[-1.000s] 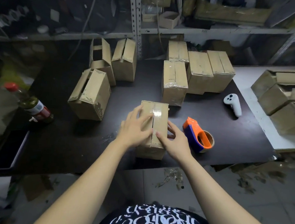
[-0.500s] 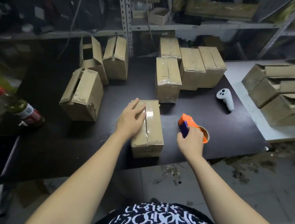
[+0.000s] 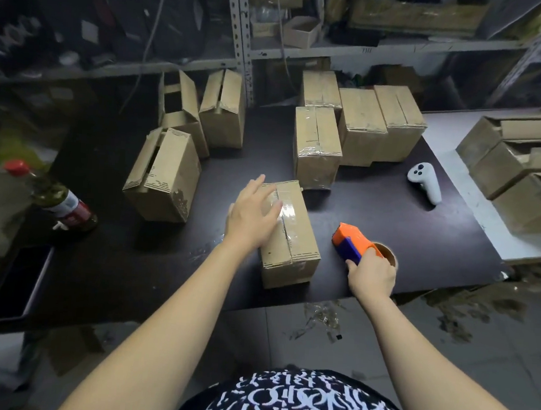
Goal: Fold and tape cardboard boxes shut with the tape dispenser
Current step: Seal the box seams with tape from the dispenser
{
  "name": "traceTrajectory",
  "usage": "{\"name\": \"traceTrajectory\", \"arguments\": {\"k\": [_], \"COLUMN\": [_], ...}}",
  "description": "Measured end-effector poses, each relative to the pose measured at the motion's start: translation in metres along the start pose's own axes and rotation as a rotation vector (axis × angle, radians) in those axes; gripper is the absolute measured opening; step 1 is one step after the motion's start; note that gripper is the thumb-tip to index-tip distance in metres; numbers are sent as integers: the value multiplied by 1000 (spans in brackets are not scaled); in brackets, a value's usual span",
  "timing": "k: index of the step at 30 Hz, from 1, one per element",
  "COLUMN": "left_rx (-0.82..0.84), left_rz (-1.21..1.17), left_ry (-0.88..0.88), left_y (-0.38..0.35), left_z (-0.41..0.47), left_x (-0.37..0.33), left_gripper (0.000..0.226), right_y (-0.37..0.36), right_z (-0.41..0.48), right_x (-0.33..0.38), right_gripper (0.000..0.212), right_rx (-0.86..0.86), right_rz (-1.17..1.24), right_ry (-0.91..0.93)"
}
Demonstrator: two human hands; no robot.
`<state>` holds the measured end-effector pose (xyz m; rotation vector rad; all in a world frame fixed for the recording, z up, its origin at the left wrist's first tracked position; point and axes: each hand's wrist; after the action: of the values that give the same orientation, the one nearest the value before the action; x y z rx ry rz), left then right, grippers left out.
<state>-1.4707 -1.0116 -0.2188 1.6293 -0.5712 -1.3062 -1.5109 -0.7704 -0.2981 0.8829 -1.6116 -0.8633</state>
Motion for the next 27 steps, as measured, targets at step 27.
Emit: {"name": "traceTrajectory", "arguments": {"k": [27], "left_rx": [368], "left_rz": [-432], "left_ry": [-345], "left_y": [84], "left_z": [1], "left_x": [-46], "left_gripper": [16], "right_y": [58], "right_z": [-48], "right_x": [43], "right_gripper": [47], "right_rx": [-108], "right_rz": [721], "right_ry": [812]}}
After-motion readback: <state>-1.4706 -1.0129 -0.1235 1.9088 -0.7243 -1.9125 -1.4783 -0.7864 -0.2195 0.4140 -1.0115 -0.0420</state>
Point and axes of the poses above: each hand's wrist, its own z-axis towards the middle knuckle, its own y-axis out of the back of the hand, x = y × z, and after that the axes turned 14 degrees about z, right-handed
